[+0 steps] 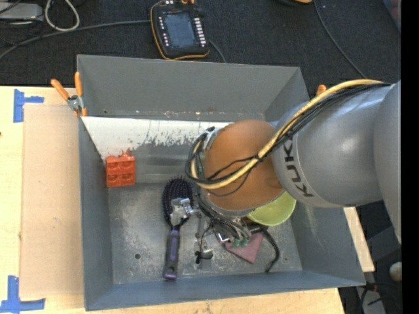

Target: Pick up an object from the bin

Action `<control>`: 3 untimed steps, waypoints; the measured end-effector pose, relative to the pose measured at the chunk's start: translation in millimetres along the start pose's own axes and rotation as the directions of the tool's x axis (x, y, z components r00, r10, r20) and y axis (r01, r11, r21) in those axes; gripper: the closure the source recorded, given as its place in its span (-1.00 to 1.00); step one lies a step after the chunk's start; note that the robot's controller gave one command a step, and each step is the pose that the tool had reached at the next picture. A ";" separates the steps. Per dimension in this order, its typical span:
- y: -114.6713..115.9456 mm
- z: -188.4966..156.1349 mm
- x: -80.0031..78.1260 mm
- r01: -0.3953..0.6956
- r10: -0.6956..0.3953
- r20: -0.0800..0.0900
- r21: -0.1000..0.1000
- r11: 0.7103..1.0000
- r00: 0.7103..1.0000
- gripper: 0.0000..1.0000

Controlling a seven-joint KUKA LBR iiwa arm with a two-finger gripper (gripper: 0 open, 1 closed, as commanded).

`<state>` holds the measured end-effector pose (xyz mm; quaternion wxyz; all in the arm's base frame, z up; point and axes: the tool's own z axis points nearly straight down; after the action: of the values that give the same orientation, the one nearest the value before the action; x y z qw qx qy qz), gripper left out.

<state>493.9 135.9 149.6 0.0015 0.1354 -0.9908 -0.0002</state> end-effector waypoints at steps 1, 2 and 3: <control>-5.4 80.4 -14.0 0.260 -0.260 0.001 -0.001 0.966 0.966 -1.00; 12.5 80.2 -15.2 0.401 -0.401 0.003 0.000 0.916 0.916 -1.00; 0.5 80.7 -14.3 0.300 -0.300 0.001 -0.002 0.954 0.954 -1.00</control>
Offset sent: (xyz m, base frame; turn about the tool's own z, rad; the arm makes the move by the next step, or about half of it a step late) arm 0.0115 0.0157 -0.0796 -0.4153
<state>507.3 140.2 68.9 0.0014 0.2842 -0.9587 -0.0016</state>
